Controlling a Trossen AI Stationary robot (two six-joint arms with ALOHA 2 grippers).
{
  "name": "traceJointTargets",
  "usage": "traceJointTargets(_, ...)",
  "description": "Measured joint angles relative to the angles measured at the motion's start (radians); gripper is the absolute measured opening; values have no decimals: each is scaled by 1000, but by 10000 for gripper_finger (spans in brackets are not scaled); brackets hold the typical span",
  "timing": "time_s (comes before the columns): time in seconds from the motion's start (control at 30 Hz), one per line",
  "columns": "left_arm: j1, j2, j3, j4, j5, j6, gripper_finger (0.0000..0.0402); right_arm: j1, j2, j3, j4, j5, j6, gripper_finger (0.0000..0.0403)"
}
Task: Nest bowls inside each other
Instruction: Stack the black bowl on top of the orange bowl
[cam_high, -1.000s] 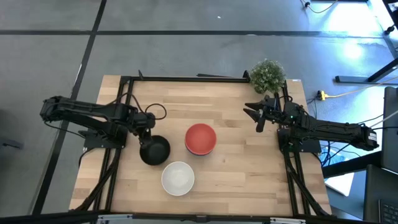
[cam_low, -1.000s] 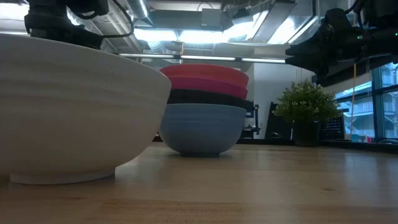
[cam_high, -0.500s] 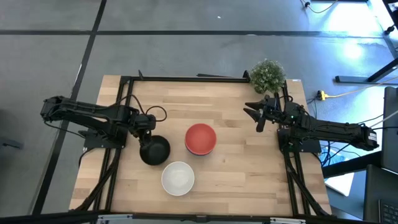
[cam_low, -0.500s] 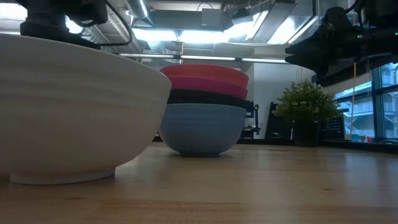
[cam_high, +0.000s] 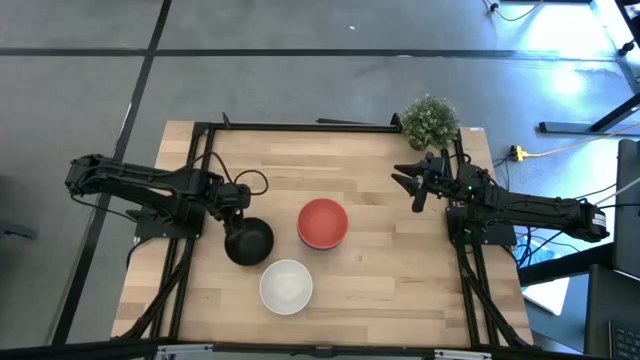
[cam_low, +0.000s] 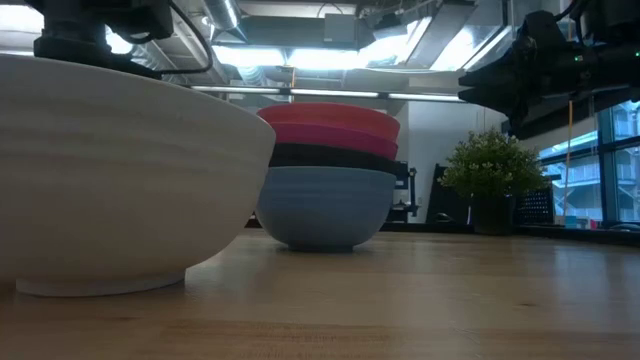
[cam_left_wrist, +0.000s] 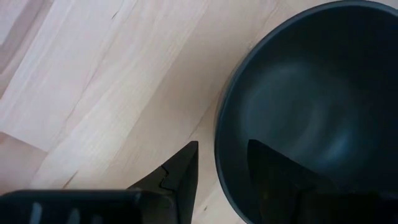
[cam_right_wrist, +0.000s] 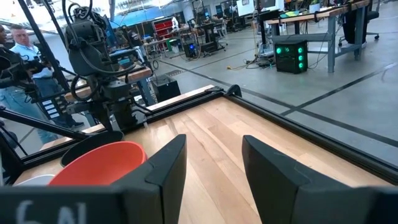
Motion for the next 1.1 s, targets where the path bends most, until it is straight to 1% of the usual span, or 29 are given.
traceJointTargets(0.3, 0, 36, 0, 41, 7, 0, 133, 0, 0, 0, 2, 0, -3, 158)
traceJointTargets(0.4, 0, 57, 0, 43, 7, 1, 127, 0, 0, 0, 6, 0, -3, 158)
traceJointTargets(0.53, 0, 89, 0, 44, 7, 9, 93, 0, 0, 0, 8, -3, -3, 158)
traceJointTargets(0.7, 0, 115, 0, 47, 6, 48, 16, 0, 0, 0, 8, -18, -3, 158)
traceJointTargets(0.73, 0, 117, 0, 48, 7, 57, 10, 0, 0, 0, 8, -18, -3, 158)
traceJointTargets(1.1, 0, 119, 0, 53, -5, 46, 4, 0, 0, 0, 9, -18, -3, 158)
